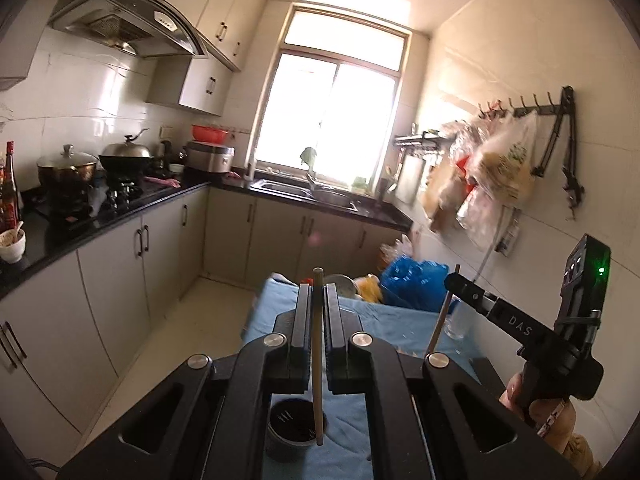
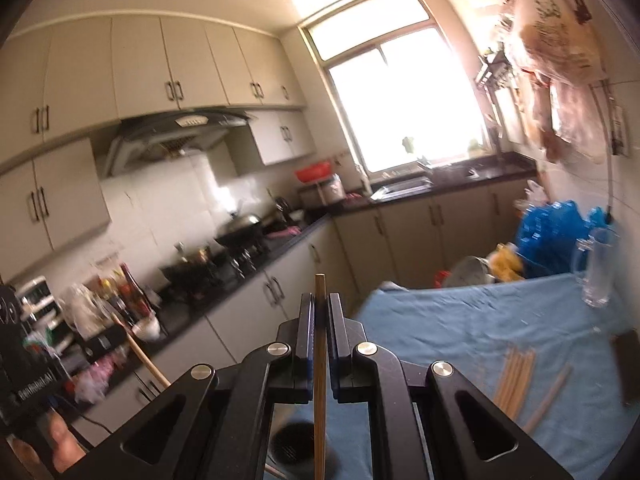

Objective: Organize utensils
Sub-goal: 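Lower the left tool's chopstick into the black cup while the right tool drops its own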

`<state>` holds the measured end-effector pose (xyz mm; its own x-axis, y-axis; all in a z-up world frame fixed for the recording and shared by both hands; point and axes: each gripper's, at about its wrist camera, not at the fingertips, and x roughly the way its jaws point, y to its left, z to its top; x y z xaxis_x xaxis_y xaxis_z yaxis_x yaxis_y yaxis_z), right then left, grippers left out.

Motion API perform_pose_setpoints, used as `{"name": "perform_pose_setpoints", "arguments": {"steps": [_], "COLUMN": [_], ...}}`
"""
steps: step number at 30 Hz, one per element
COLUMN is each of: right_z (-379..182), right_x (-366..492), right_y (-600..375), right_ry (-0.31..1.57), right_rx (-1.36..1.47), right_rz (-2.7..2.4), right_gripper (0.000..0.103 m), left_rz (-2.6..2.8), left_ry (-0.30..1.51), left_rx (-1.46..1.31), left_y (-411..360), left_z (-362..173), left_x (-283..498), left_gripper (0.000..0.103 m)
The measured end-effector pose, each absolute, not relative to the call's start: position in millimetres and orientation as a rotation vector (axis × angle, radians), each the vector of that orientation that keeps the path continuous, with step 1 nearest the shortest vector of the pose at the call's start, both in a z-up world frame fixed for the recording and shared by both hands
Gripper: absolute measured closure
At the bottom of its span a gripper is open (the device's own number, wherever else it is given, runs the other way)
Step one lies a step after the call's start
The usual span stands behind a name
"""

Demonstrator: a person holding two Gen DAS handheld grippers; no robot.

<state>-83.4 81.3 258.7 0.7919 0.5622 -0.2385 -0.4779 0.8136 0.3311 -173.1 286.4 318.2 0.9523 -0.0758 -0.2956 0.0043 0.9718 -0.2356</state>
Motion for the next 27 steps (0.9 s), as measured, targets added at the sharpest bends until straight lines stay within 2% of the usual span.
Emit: {"name": "perform_pose_setpoints", "arguments": {"steps": [5,9,16,24,27], "right_z": [265.6,248.5,189.0,145.2,141.9], "right_x": [-64.3,-51.6,-12.8,16.1,18.9], "right_y": [120.7,145.5,160.0,154.1,149.2], "right_ry": [0.285,0.260,0.428,0.604,0.624], "right_rx": [0.273,0.218,0.204,0.243,0.267], "right_rz": [0.579,0.534,0.517,0.531,0.521], "right_gripper": [0.097,0.097,0.097,0.096,0.094], "left_rz": [-0.009,-0.003,0.009,0.024,0.021], "left_ry": [0.322,0.392,0.534,0.563,0.566], "left_rx": [-0.221,-0.234,-0.277,-0.296,-0.313], "left_y": [294.0,297.0,306.2,308.1,309.0], "left_z": [314.1,290.3,240.0,226.7,228.9], "left_x": [-144.1,-117.3,-85.5,-86.0,-90.1], "left_gripper": [0.098,0.098,0.098,0.098,0.091]}}
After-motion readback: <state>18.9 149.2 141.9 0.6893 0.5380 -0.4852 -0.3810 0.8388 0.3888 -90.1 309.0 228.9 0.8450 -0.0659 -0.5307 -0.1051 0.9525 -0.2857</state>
